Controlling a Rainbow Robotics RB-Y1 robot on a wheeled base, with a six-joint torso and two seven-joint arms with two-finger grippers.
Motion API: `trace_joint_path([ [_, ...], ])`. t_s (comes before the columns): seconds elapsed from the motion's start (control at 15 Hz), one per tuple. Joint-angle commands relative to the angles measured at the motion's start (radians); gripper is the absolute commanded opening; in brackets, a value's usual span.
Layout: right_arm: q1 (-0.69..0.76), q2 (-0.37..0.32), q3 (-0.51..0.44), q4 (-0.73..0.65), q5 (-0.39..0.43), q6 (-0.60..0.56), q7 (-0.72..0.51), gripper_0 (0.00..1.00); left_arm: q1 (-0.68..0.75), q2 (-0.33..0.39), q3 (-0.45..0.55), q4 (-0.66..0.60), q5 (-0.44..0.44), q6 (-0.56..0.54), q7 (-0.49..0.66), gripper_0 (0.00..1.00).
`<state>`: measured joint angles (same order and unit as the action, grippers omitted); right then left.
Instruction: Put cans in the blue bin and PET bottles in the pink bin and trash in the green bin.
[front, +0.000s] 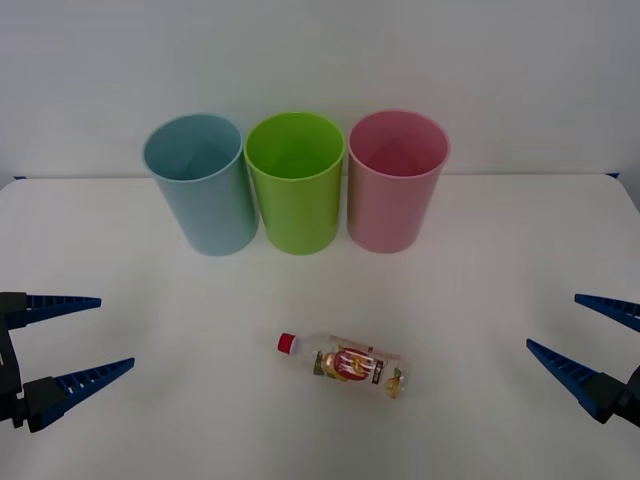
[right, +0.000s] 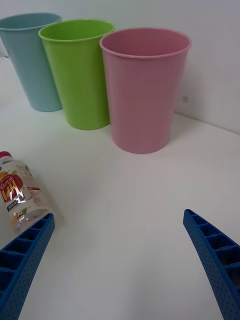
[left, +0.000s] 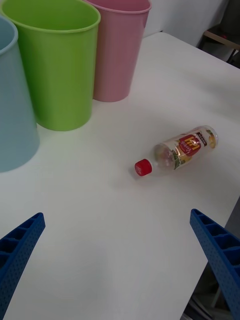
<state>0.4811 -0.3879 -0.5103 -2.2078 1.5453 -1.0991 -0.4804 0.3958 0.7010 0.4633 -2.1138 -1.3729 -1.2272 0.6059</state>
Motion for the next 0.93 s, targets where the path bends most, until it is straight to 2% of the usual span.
trace_joint_path([
  [0.07,-0.001,-0.052,0.024,-0.064,0.004,-0.002,-0.004,0.96,0.0,0.0,0.0,0.0,0.0,0.0,0.0,1.0],
  [0.13,-0.001,-0.078,0.038,-0.087,0.009,-0.004,-0.011,1.0,0.0,0.0,0.0,0.0,0.0,0.0,0.0,1.0],
  [0.27,-0.006,-0.128,0.075,-0.116,0.021,-0.002,-0.023,1.0,0.0,0.0,0.0,0.0,0.0,0.0,0.0,1.0],
  [0.4,-0.032,-0.152,0.122,-0.138,0.075,-0.004,-0.041,1.0,0.0,0.0,0.0,0.0,0.0,0.0,0.0,1.0],
  [0.8,-0.203,-0.158,0.36,-0.147,0.328,-0.041,-0.202,1.0,0.0,0.0,0.0,0.0,0.0,0.0,0.0,1.0],
  [0.93,-0.276,-0.151,0.446,-0.147,0.46,-0.047,-0.239,1.0,0.0,0.0,0.0,0.0,0.0,0.0,0.0,1.0],
])
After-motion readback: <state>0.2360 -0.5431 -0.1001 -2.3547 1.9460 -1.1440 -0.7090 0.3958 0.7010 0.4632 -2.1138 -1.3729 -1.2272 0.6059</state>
